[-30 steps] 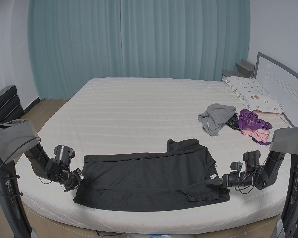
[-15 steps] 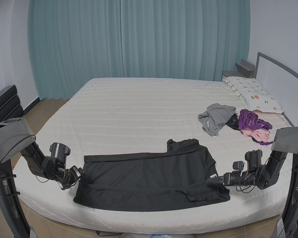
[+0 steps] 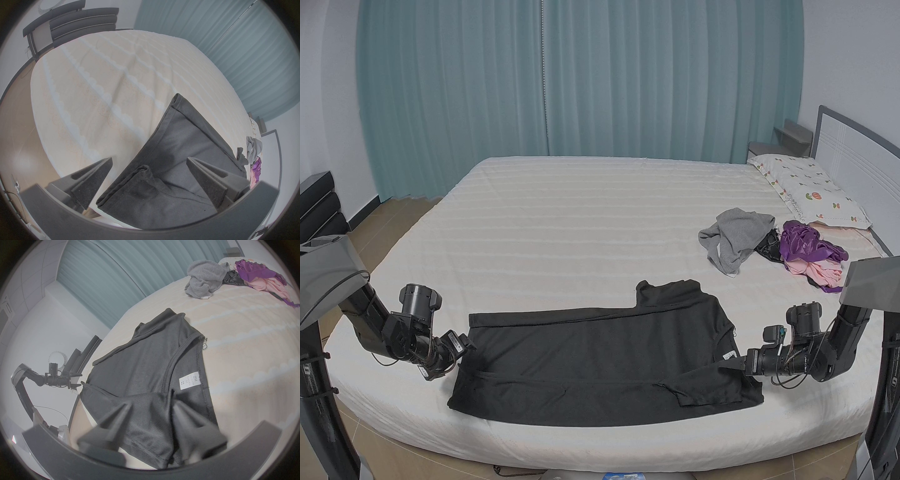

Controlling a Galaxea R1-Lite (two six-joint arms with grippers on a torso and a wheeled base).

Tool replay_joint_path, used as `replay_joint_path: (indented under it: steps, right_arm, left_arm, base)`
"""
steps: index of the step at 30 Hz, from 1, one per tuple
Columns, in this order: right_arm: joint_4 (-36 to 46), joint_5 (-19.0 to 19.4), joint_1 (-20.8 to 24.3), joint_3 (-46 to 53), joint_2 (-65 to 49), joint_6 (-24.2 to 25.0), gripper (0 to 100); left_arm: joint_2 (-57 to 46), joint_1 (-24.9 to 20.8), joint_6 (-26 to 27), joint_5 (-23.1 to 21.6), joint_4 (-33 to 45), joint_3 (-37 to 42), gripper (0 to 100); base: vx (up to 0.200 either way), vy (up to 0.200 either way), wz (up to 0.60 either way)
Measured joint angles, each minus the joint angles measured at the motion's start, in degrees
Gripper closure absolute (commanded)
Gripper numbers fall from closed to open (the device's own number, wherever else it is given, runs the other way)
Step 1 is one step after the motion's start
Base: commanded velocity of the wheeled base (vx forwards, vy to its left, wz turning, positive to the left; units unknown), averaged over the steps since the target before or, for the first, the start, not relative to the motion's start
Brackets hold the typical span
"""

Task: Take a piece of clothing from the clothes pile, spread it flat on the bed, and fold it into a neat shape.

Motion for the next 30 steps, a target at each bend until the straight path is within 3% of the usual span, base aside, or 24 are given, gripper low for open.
replay_joint_path:
  steps: [17,18,30]
  right_arm:
    - [-0.5,-1.0,-1.8,-0.3,0.0,0.2,100]
    - [-0.3,-1.0,-1.8,-0.3,0.0,0.2,0]
    - [-0.8,-0.9,-1.8,0.1,-0.4,0.4,0]
  left_arm:
    - [-4.1,-2.6,-4.2,0.0,0.0,0.0,0]
    - [-4.2,-3.0,-4.5,0.0,0.0,0.0,0]
    - [-4.4,-8.5,-6.3,0.1,0.5,0.2,0]
  base:
    - [0.0,0.0,0.0]
    - [0.0,0.0,0.0]
    - [0.0,0.0,0.0]
